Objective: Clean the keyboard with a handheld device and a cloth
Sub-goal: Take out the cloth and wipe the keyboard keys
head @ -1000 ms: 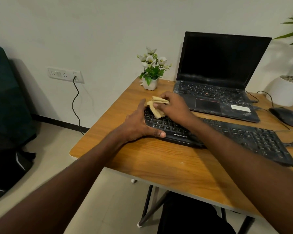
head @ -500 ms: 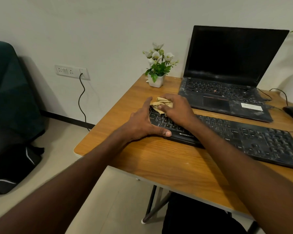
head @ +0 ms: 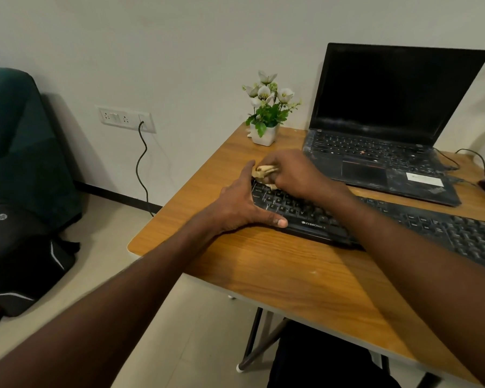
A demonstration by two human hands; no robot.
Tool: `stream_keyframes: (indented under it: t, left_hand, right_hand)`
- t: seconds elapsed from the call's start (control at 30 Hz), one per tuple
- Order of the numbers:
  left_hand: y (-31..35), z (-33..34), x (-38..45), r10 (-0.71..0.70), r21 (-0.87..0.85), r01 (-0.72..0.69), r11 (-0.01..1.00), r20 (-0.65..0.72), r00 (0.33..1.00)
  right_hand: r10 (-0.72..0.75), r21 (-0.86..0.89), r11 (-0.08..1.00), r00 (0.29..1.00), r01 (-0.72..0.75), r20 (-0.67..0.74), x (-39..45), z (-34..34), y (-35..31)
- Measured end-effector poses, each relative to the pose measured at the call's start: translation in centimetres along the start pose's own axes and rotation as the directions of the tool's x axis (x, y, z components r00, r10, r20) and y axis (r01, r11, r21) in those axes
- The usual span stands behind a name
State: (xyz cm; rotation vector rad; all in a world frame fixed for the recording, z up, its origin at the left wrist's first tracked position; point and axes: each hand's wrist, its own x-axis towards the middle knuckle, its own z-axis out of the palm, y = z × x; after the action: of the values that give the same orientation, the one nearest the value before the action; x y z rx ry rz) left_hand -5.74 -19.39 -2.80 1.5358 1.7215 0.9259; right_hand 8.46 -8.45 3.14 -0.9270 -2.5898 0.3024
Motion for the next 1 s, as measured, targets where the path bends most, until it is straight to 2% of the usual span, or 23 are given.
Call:
stream_keyframes:
  t: [0.1,0.17,0.23,0.3,0.33,0.47,0.57,0.63,0.77,0.83,0.9,1.0]
  left_hand:
    - [0.1,0.0,0.0,0.002,0.014,-0.002,1.0,0.005,1.0]
    - [0.2,-0.1,0.0,0.017,0.016,-0.017,1.0,0.005,1.0]
    - [0.2,-0.1,-0.1,0.03,-0.003,-0.03,1.0,0.003,1.0]
    - [0.1,-0.1,0.0,0.04,-0.011,-0.04,0.999,-0.006,0.999]
    - [0.2,-0.1,-0.1,0.033,-0.002,-0.033,0.999,-0.009,0.999]
    - [0.4,-0.1,-0.3,0.042,-0.001,-0.042,0.999,-0.012,0.999]
    - [0.3,-0.1,-0.2,0.066,-0.022,-0.067,0.998,-0.02,0.998]
    - [0.3,-0.1,-0.3,0.059,-0.006,-0.059,0.998,-0.02,0.998]
    - [0.7,-0.2,-0.4,0.038,0.019,-0.037,0.999,-0.008,0.999]
    - [0.7,-0.2,-0.5,0.04,-0.004,-0.04,0.999,-0.006,0.999]
    - [0.5,-0.2,-0.5,0.047,-0.028,-0.047,0.999,-0.005,0.999]
    - [0.8,-0.2,-0.6,0.032,-0.017,-0.032,0.999,0.006,0.999]
  right_hand:
    - [-0.04,-0.134,0.989,0.989,0.059,0.14,0.7,-1.5,-0.1]
    - [-0.01,-0.275,0.96,0.993,0.043,0.117,1.4,-2.2,-0.4]
    - [0.005,-0.211,0.977,0.997,0.012,0.081,1.8,-2.0,-0.8]
    - [0.008,-0.063,0.998,0.989,0.001,0.145,1.2,-1.7,-1.2]
    - [0.008,-0.056,0.998,0.987,0.001,0.161,0.8,-1.5,-1.2]
    - [-0.001,-0.257,0.966,0.998,0.018,0.067,0.5,-1.4,-1.5]
    - [-0.039,-0.1,0.994,0.994,0.049,0.102,0.4,-1.2,-2.1]
    - [-0.042,-0.084,0.995,0.987,0.055,0.155,0.1,-1.4,-2.0]
    - [-0.039,-0.299,0.945,0.954,0.132,0.298,0.5,-3.4,-1.8]
    - [-0.077,-0.367,0.916,0.969,0.162,0.235,0.8,-3.5,-1.9]
    - [-0.092,-0.277,0.951,0.98,0.139,0.174,0.5,-2.6,-1.8]
    - [-0.053,-0.158,0.983,0.968,0.094,0.244,-0.2,-2.6,-1.4]
